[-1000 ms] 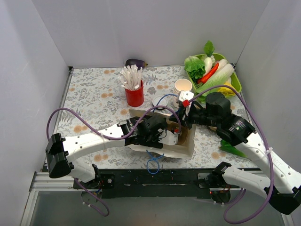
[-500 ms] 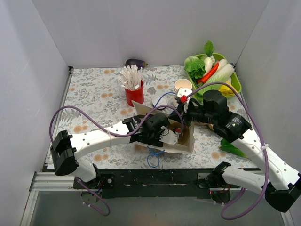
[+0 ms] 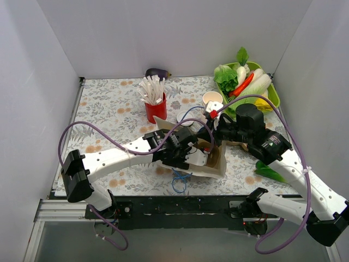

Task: Pack the takeout coffee

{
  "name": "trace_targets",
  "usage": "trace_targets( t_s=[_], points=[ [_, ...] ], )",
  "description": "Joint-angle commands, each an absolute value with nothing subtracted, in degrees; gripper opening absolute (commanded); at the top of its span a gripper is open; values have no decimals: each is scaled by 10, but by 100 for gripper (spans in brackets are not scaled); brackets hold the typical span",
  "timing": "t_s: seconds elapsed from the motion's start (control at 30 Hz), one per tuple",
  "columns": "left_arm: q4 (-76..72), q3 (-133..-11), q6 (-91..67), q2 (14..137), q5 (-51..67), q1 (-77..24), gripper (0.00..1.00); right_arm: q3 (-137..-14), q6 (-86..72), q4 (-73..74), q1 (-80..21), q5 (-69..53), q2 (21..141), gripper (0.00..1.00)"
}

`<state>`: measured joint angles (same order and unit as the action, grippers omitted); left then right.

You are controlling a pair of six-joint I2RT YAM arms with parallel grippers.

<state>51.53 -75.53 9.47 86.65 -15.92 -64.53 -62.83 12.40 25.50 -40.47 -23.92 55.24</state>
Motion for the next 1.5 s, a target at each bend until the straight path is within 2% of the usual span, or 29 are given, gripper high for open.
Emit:
trace_targets(
  t_s=[0.0, 0.6, 0.67, 0.7, 0.77, 0.8, 0.83, 0.93, 1.17, 1.47],
  points=[
    [525, -801, 86, 865, -153, -639, 0, -640, 127, 257, -408, -286, 557, 1],
    [497, -816, 150, 920, -121, -625, 0, -633, 112, 256, -402, -266, 566, 1],
    [504, -830, 156, 927, -114, -621, 0, -657, 103, 263, -385, -265, 572, 9],
    [516, -837, 156, 937, -110, -614, 0, -670, 103, 280, -377, -274, 581, 26],
    [532, -870, 157, 951, -91, -606, 0, -708, 110, 300, -351, -292, 587, 46],
    [555, -882, 158, 958, -80, -600, 0, -721, 115, 309, -341, -313, 591, 61],
    [569, -896, 160, 973, -70, -597, 0, -731, 120, 328, -331, -317, 591, 70],
    [615, -933, 163, 1000, -48, -591, 0, -778, 121, 349, -281, -338, 600, 85],
    [684, -982, 178, 1041, -21, -585, 0, -885, 82, 370, -133, -440, 654, 88],
    [772, -1056, 177, 1083, -1, -569, 0, -890, 71, 352, -76, -483, 671, 87]
  ],
)
